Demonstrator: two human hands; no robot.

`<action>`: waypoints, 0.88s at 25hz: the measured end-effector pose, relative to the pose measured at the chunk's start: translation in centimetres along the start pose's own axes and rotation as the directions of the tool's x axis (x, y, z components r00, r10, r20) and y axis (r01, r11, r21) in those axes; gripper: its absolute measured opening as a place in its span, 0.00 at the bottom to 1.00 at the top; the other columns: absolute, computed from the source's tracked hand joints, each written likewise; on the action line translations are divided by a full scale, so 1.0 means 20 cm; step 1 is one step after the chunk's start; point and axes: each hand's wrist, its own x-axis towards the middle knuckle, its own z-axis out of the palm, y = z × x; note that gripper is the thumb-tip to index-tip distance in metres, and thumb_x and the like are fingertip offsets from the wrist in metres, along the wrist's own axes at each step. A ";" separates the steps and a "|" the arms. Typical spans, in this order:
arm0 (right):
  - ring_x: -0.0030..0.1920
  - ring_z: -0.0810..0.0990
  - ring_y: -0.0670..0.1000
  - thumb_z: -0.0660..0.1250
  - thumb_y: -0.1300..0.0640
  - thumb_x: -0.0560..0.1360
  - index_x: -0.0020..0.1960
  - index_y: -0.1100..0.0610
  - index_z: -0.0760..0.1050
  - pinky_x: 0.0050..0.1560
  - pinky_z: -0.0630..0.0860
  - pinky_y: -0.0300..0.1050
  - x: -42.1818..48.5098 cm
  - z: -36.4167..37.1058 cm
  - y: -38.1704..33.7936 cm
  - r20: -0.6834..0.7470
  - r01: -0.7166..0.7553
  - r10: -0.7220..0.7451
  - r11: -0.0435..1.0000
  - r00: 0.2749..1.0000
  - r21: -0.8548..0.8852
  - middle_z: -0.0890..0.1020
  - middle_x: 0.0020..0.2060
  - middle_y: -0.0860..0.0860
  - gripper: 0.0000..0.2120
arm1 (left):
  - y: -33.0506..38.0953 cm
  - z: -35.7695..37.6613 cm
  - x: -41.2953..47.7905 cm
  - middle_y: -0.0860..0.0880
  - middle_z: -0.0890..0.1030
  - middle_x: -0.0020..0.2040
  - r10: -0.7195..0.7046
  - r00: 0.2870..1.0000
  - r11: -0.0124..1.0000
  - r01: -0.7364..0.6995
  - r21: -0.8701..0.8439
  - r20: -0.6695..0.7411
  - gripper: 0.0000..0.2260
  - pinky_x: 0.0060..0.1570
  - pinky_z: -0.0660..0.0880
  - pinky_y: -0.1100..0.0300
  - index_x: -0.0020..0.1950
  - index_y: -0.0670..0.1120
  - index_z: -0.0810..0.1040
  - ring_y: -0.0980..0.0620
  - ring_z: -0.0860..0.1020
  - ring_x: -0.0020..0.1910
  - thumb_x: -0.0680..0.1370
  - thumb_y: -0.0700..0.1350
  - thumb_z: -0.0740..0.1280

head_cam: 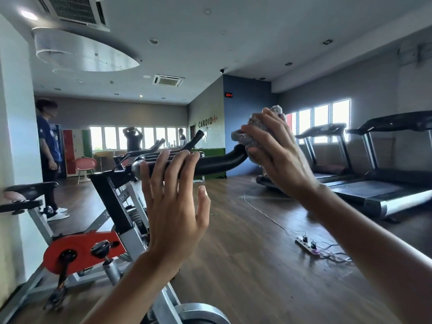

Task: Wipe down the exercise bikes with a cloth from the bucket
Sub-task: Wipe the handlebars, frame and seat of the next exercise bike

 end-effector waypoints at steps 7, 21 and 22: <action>0.79 0.59 0.59 0.56 0.51 0.85 0.70 0.60 0.74 0.77 0.62 0.58 0.00 -0.01 -0.11 0.011 -0.197 0.197 0.974 0.980 0.115 0.68 0.75 0.59 0.20 | -0.02 -0.03 0.01 0.44 0.74 0.69 0.025 0.999 0.999 -0.024 -0.022 0.036 0.23 0.75 0.54 0.37 0.72 0.44 0.70 0.42 0.64 0.74 0.77 0.43 0.66; 0.80 0.57 0.59 0.64 0.59 0.82 0.68 0.61 0.75 0.78 0.60 0.54 0.14 -0.05 -0.53 0.105 -0.699 0.693 0.715 0.713 0.019 0.64 0.77 0.59 0.16 | -0.01 -0.28 0.27 0.48 0.78 0.68 0.038 0.838 0.983 0.065 -0.169 0.544 0.21 0.66 0.68 0.40 0.69 0.44 0.77 0.47 0.77 0.66 0.76 0.48 0.64; 0.80 0.56 0.59 0.64 0.59 0.82 0.68 0.61 0.75 0.78 0.60 0.53 0.18 -0.06 -0.55 0.133 -0.744 0.737 0.668 0.662 0.005 0.63 0.77 0.59 0.15 | -0.01 -0.31 0.32 0.48 0.76 0.70 0.030 0.786 0.980 0.098 -0.171 0.618 0.23 0.67 0.66 0.40 0.71 0.44 0.75 0.47 0.75 0.68 0.76 0.48 0.64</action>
